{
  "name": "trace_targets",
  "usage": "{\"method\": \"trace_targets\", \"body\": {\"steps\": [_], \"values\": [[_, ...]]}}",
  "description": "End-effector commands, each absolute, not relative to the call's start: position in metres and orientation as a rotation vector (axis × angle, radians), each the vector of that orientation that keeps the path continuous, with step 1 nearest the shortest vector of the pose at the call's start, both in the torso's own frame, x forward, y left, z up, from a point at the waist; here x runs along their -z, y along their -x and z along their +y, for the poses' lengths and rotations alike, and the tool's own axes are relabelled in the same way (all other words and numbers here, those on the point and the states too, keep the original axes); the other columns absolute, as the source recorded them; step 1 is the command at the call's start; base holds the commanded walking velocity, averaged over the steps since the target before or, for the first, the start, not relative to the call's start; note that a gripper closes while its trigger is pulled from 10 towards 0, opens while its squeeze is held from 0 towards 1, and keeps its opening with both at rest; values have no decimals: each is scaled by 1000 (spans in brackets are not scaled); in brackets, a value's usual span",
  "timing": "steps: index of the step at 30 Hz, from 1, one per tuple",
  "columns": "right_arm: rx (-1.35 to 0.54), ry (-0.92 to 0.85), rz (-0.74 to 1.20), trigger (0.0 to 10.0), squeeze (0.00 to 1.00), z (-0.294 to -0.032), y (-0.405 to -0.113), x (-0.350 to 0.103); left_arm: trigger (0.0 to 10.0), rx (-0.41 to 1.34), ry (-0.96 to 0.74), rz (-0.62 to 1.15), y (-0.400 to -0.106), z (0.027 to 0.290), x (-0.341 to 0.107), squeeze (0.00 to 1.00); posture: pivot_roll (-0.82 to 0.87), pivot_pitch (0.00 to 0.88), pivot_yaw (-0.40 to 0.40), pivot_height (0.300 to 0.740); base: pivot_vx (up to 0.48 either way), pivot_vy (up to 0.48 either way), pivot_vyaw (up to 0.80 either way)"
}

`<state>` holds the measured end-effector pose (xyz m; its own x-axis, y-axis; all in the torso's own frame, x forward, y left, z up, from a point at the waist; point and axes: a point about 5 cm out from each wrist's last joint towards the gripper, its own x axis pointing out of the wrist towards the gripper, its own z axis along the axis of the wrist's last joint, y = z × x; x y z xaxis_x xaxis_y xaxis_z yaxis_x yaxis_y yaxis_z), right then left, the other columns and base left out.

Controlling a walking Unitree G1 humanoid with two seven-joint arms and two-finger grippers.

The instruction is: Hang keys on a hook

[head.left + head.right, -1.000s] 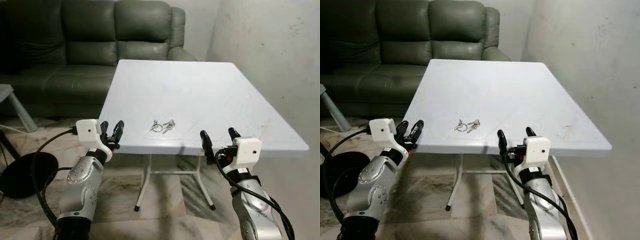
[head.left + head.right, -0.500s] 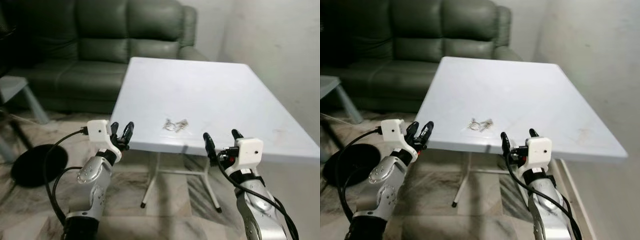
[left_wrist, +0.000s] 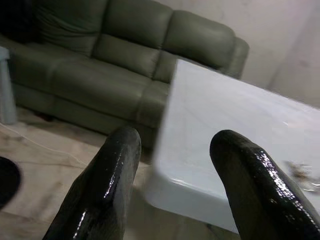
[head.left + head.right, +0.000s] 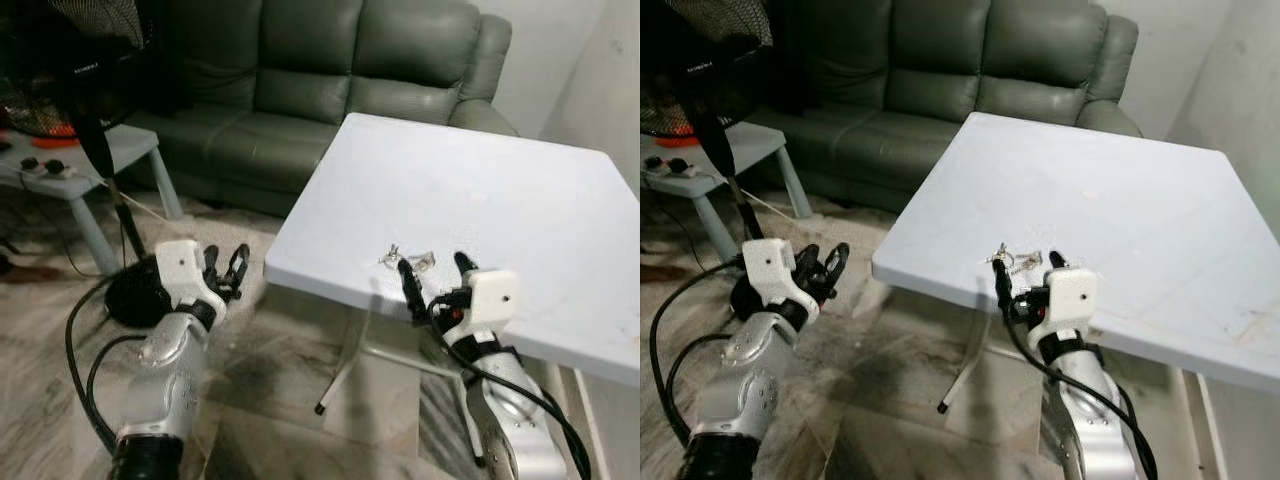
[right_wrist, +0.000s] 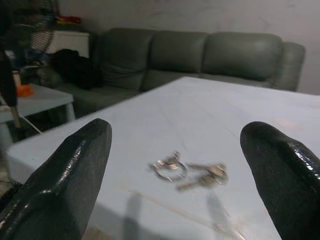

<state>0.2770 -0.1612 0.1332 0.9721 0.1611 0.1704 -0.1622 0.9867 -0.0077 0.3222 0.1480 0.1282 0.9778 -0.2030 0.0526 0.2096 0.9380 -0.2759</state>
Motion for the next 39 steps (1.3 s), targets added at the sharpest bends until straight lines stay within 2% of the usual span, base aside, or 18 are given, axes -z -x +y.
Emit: {"method": "trace_targets", "body": {"steps": [1,15,39], "values": [[-149,-12,-171,10000,0,-164,-278,-134,10000,216,271,-19,-324,147,-130,0,3,0,-42,740,0,0,0],[-133,-17,-170,10000,0,-164,-279,-134,10000,228,279,-16,-324,145,-130,0,-2,0,-37,740,0,0,0],[-122,-17,-168,10000,0,-167,-277,-134,10000,246,287,-11,-325,142,-131,0,-11,0,-33,740,287,0,0]]}}
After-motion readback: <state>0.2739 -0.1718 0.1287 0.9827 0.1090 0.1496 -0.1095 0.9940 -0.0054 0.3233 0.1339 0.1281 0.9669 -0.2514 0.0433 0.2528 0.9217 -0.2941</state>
